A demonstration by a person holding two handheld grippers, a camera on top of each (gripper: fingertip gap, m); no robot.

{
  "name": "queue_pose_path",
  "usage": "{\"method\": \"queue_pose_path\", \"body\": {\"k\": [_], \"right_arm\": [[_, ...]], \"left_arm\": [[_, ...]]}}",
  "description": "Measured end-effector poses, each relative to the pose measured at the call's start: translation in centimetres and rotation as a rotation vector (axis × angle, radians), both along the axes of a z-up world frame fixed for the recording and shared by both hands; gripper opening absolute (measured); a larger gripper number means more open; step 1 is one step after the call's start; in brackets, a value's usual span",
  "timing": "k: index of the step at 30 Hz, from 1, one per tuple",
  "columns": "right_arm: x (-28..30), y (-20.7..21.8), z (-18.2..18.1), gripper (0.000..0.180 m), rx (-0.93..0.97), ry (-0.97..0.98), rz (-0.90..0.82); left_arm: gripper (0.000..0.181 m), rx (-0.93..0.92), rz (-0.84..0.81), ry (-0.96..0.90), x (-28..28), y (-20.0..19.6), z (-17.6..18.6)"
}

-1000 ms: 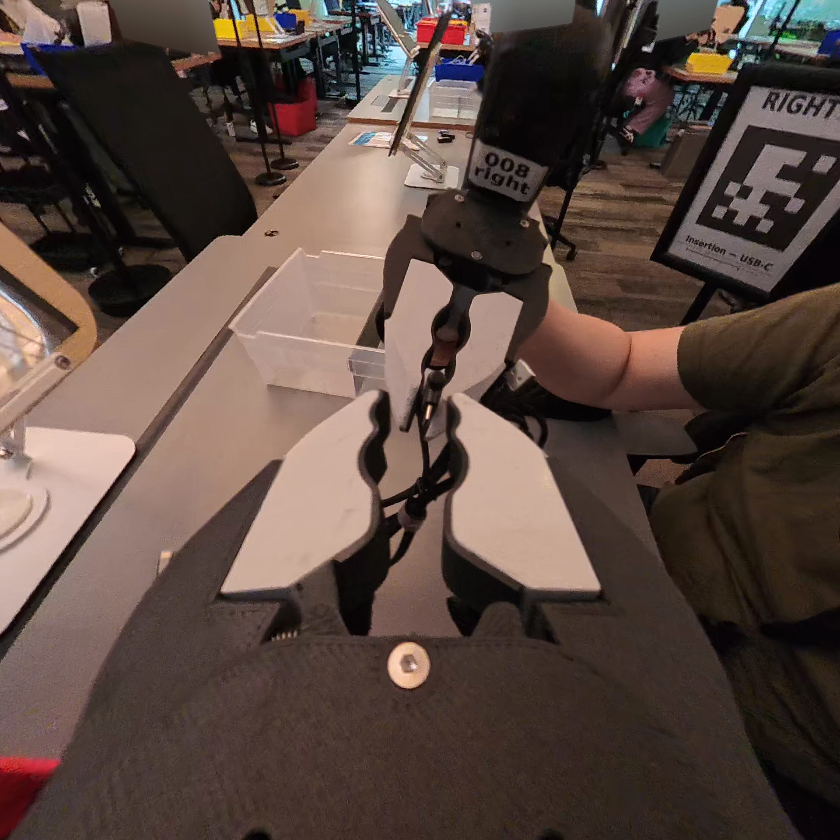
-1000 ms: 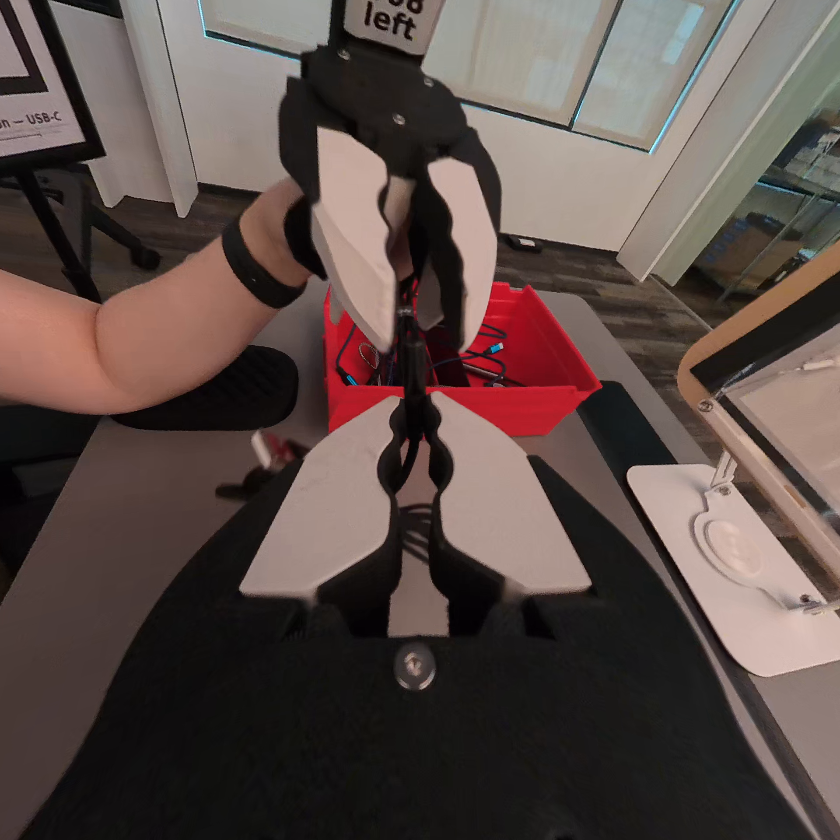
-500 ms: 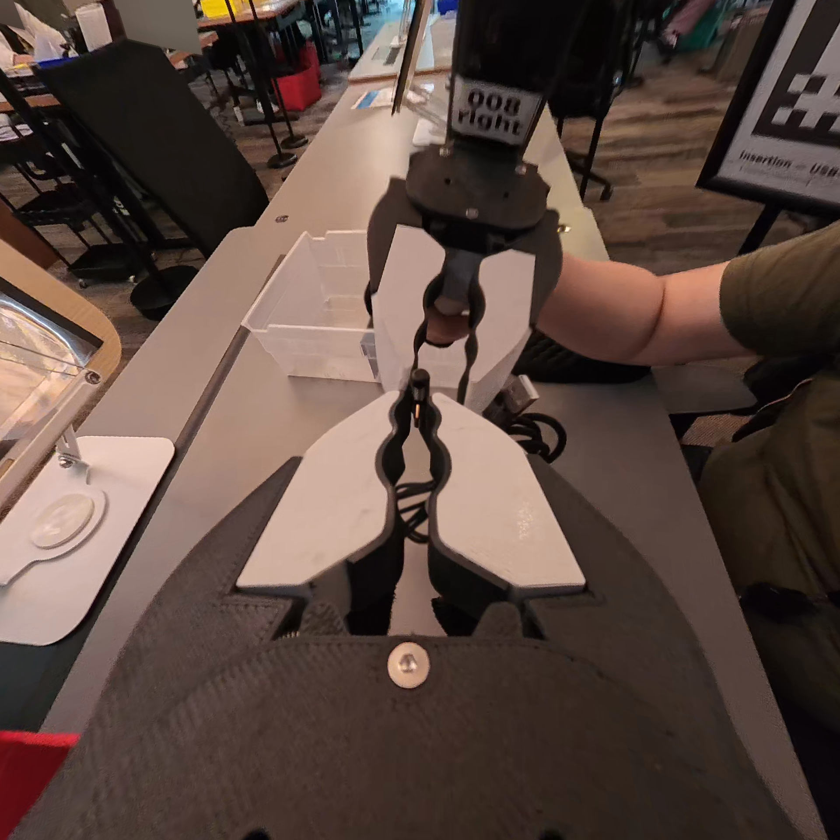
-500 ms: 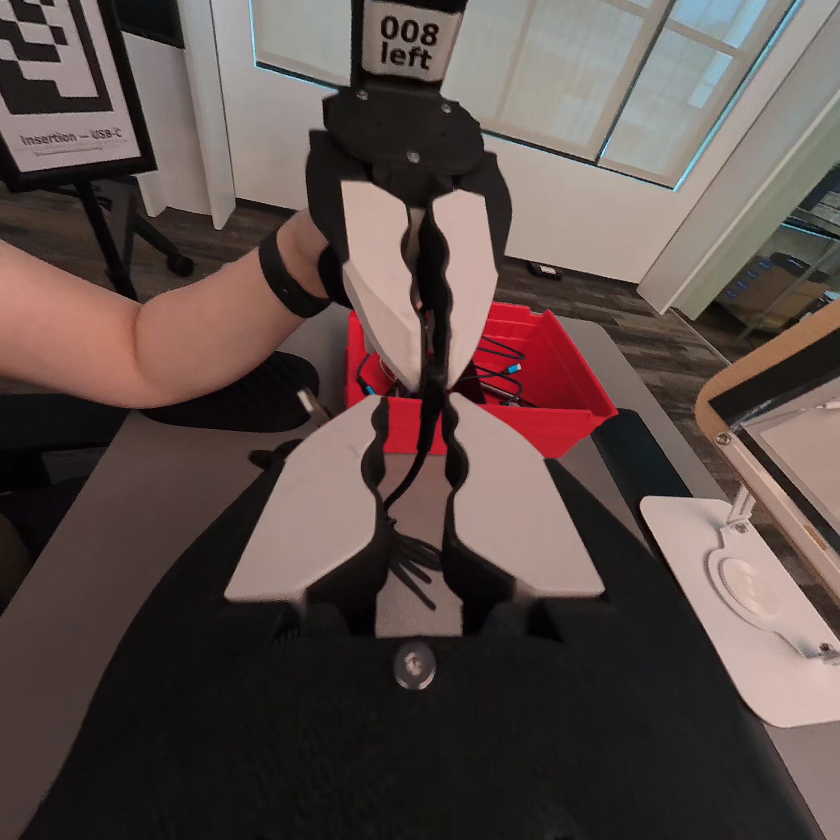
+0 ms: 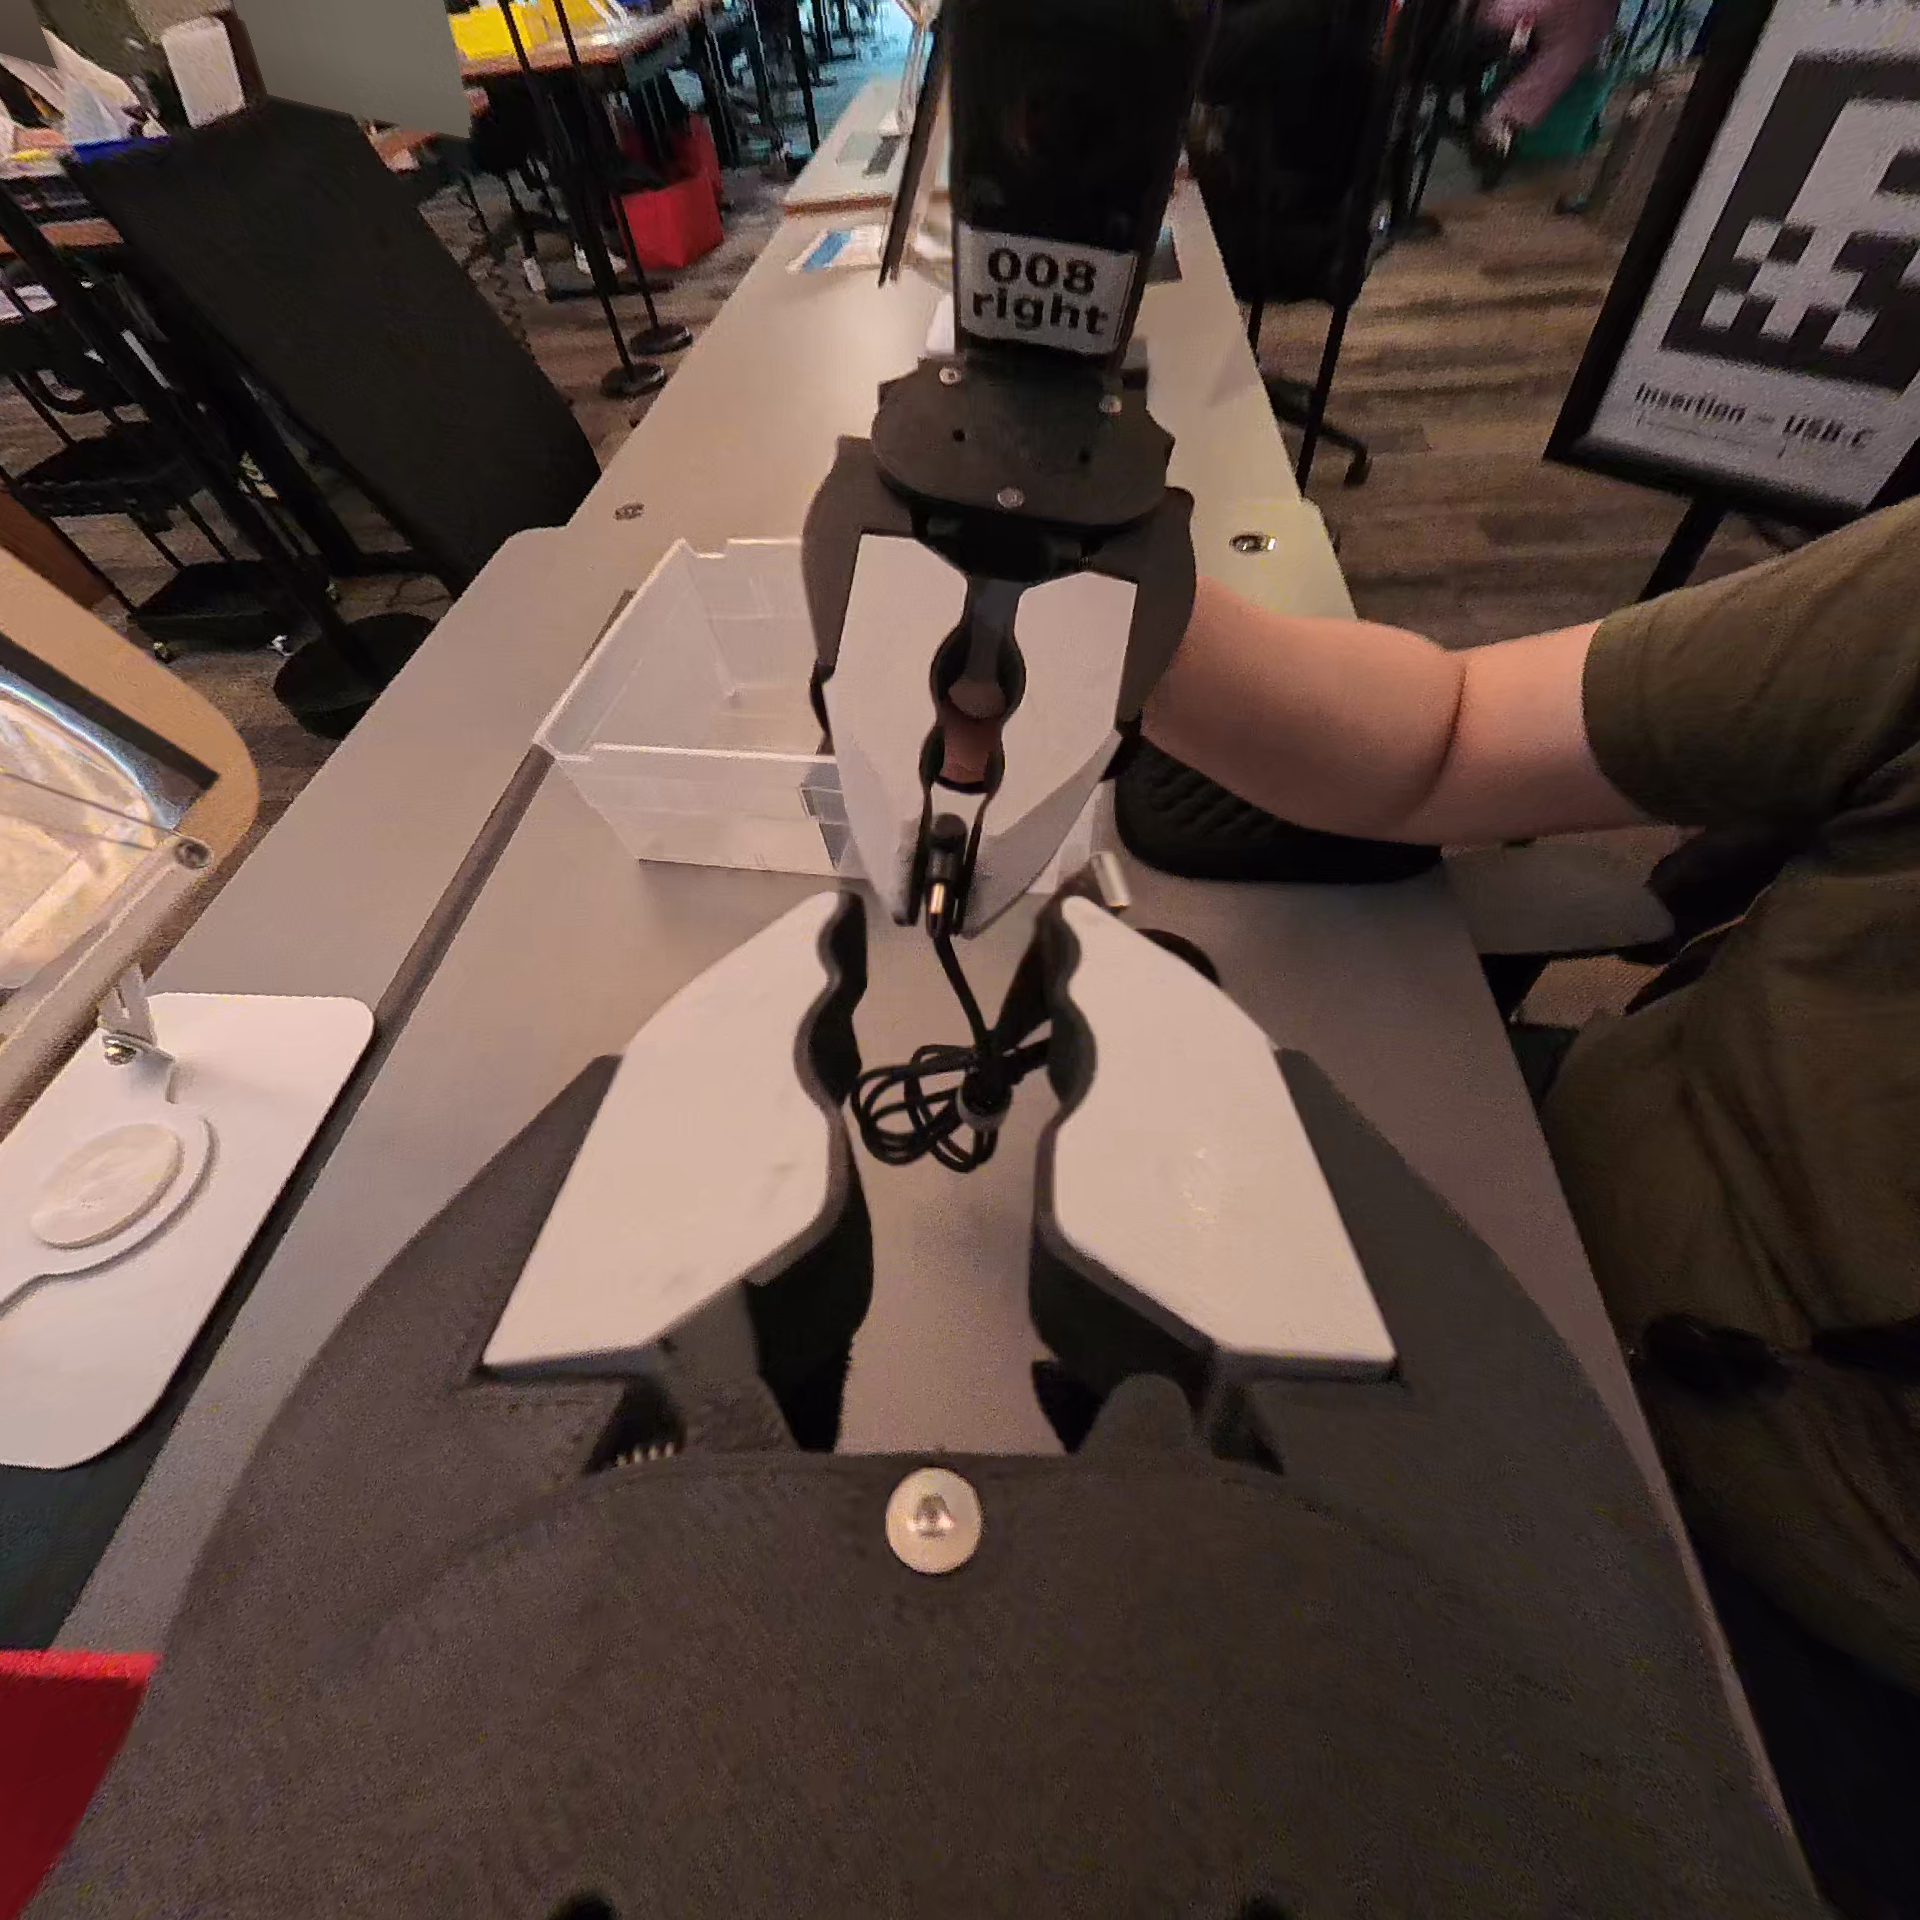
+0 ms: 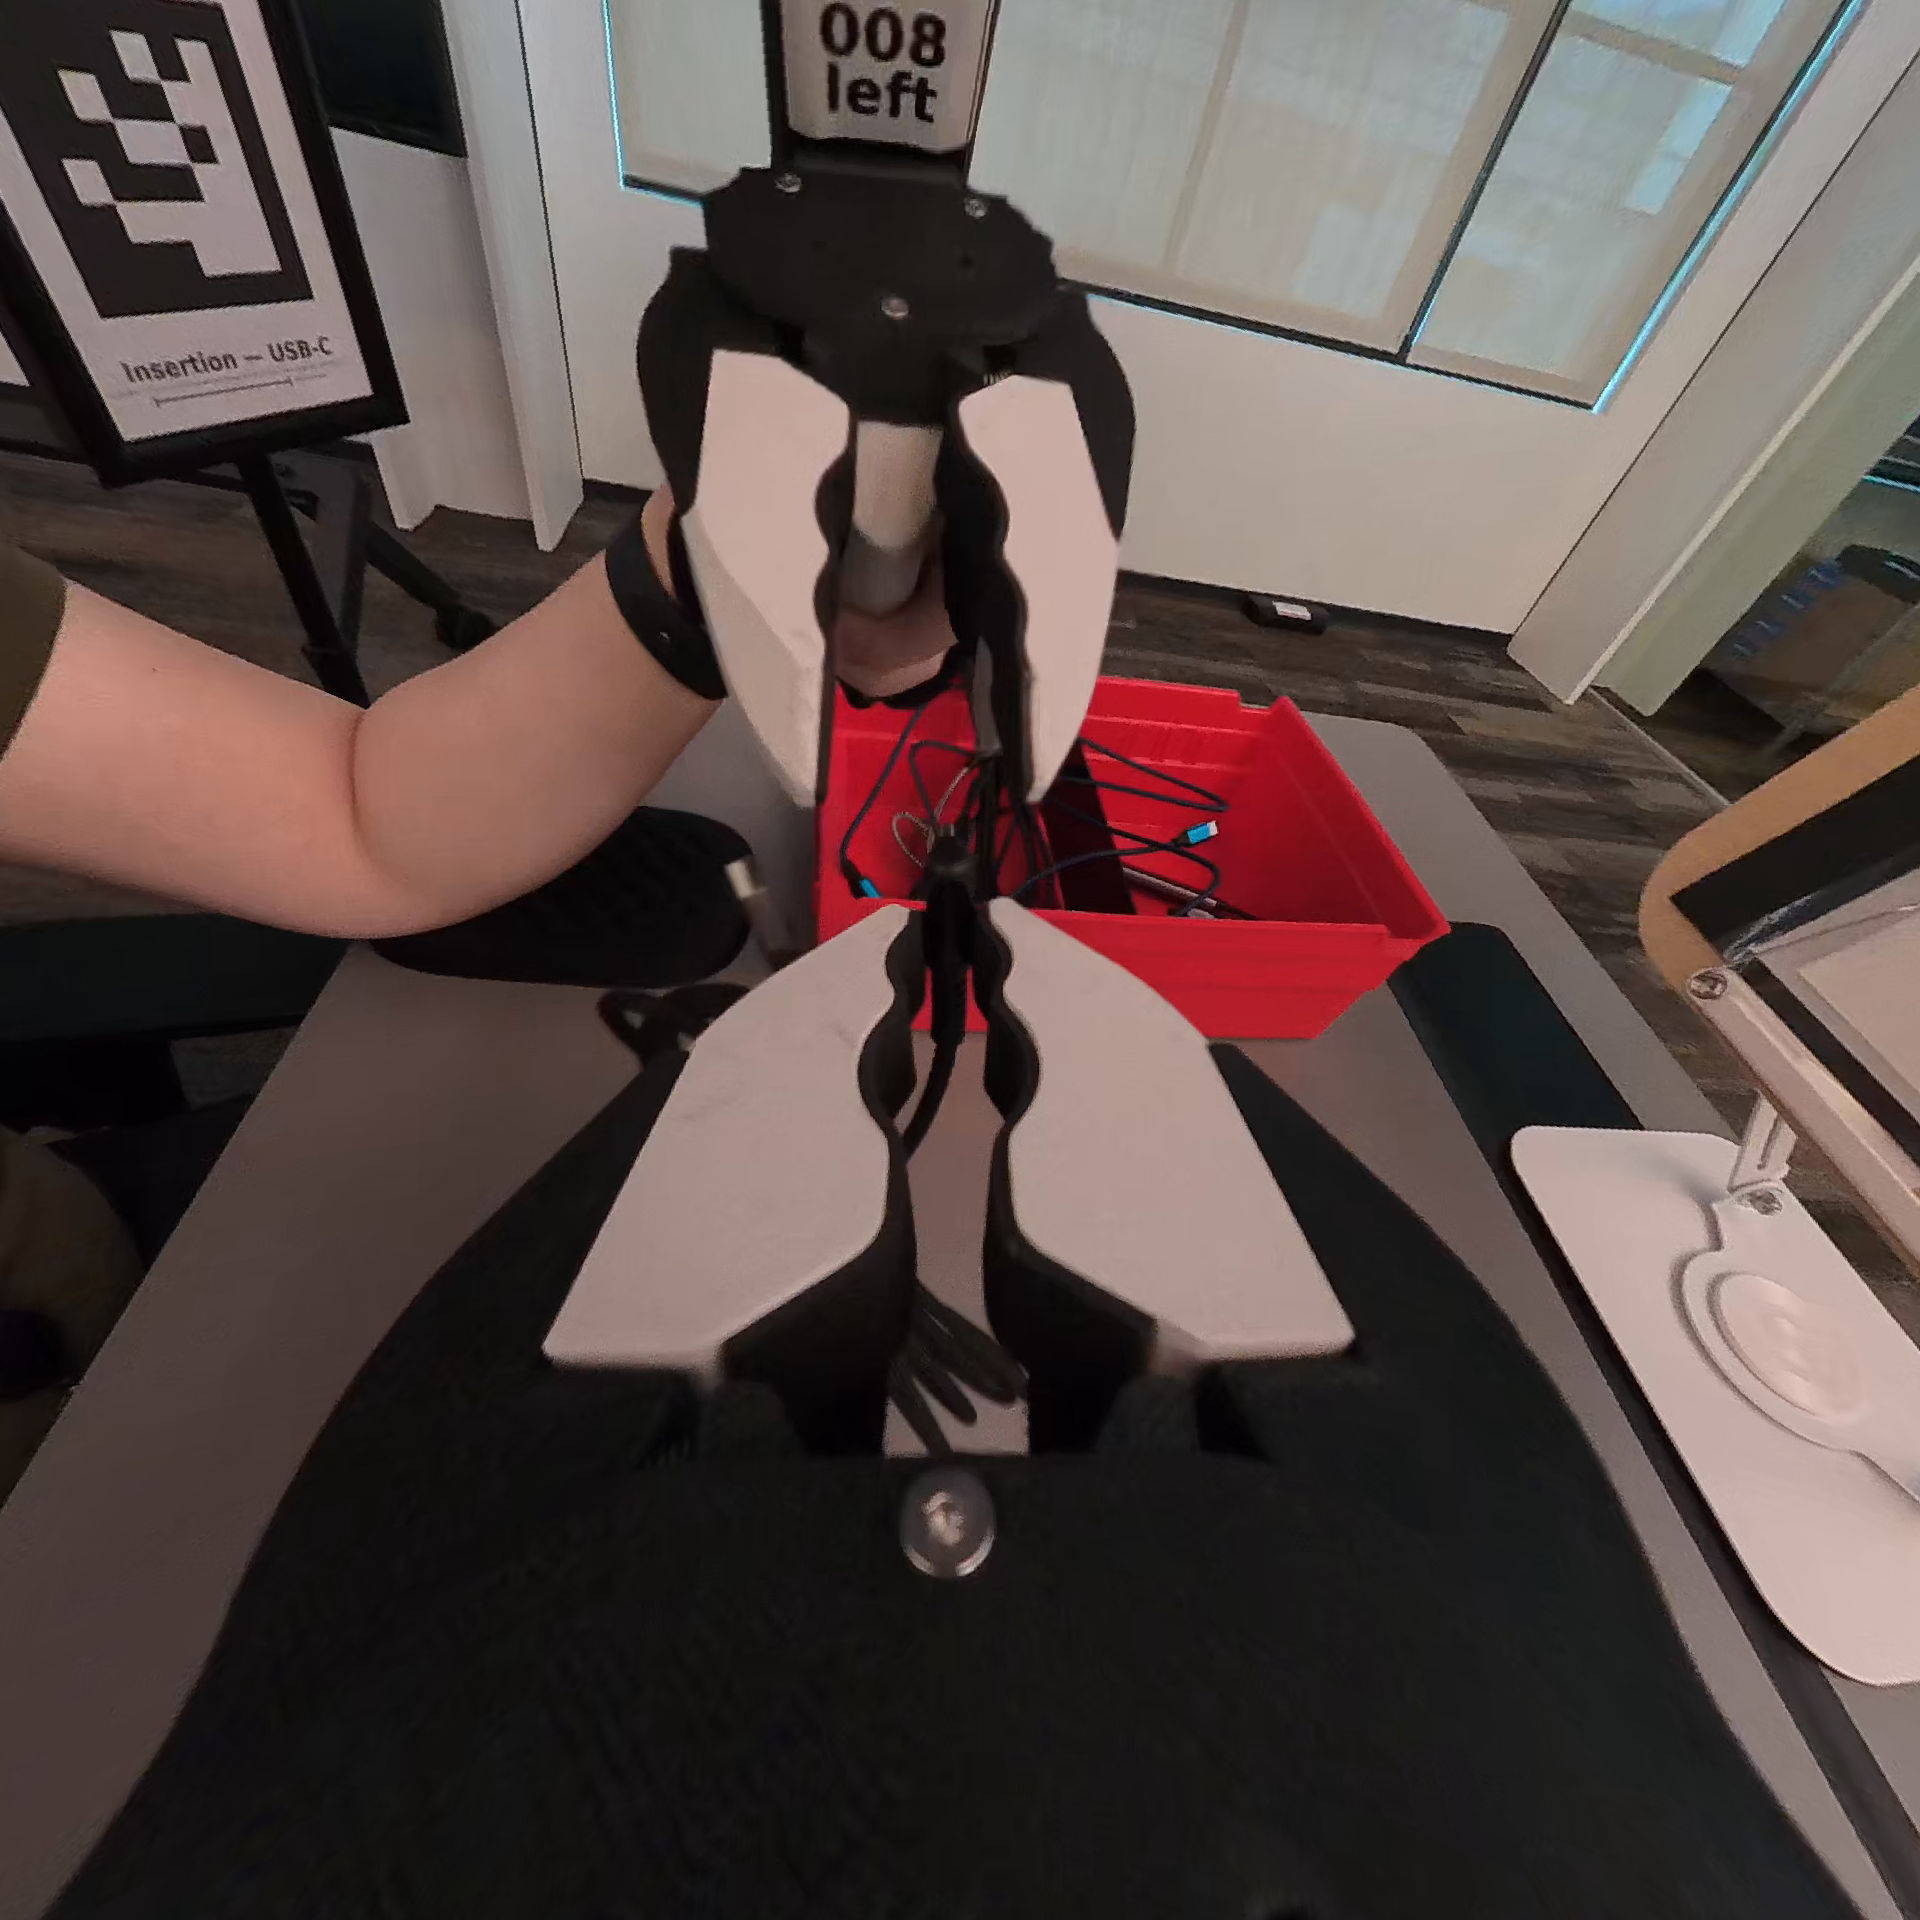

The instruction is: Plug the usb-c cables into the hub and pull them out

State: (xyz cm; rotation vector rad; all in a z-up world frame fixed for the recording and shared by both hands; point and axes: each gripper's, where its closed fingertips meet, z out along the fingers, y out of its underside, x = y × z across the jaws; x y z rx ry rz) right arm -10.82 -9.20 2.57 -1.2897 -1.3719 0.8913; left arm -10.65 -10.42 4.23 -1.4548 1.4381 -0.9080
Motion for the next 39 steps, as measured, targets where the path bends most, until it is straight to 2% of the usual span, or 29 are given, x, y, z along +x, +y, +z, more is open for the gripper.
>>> {"method": "queue_pose_path", "body": {"k": [8, 12, 15, 22, 27, 39], "right_arm": [[0.0, -0.6, 0.6, 0.008, -0.025, 0.034, 0.04], [-0.1, -0.7, 0.7, 0.008, -0.036, 0.047, 0.051], [-0.1, -0.6, 0.4, 0.008, -0.037, 0.036, 0.044], [0.0, -0.8, 0.6, 0.009, -0.043, 0.062, 0.066], [0.0, -1.3, 2.0, 0.018, -0.126, 0.172, 0.119], [-0.2, -0.4, 2.1, 0.01, -0.224, 0.245, 0.119]], "left_arm": [[0.017, -0.013, -0.023, -0.056, 0.3, 0.1, 0.4], [0.014, 0.001, -0.026, -0.006, 0.8, 0.1, -0.5], [0.002, 0.028, -0.039, -0.001, 1.0, -0.1, -0.6], [0.002, 0.05, -0.041, 0.006, 1.0, -0.2, -0.5], [0.002, 0.061, -0.026, -0.004, 0.9, 0.0, -0.2], [0.002, 0.069, 0.0, -0.011, 0.8, 0.3, 0.0]]}}
